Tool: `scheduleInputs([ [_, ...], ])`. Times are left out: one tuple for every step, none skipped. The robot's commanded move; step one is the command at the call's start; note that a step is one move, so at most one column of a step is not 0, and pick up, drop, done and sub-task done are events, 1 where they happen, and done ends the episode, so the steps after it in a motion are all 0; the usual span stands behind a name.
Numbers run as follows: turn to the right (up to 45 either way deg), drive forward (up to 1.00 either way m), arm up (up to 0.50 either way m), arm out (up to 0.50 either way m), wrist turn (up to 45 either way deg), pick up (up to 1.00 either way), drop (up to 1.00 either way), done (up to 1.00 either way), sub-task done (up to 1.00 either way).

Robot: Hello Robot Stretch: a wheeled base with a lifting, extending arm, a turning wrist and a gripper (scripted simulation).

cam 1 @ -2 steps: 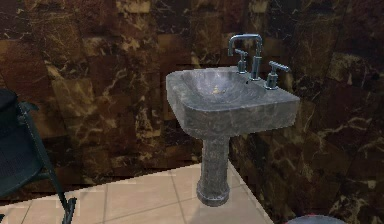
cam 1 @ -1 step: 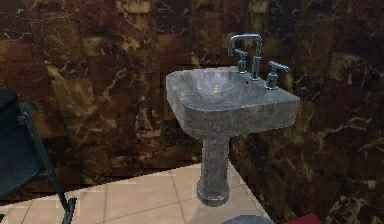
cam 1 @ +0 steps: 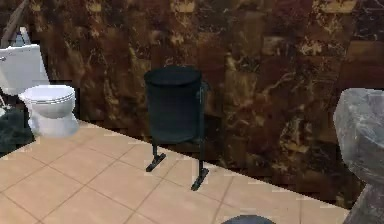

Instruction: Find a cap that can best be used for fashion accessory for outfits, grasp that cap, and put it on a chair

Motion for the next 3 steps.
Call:
scheduleInputs([
  [-45.0,0.00,0.00,0.00,0.0,0.00,0.00,0.00,0.00],
  [-15.0,0.00,0.00,0.00,0.0,0.00,0.00,0.00,0.00],
  [0.0,1.00,0.00,0.00,0.0,0.00,0.00,0.00,0.00],
])
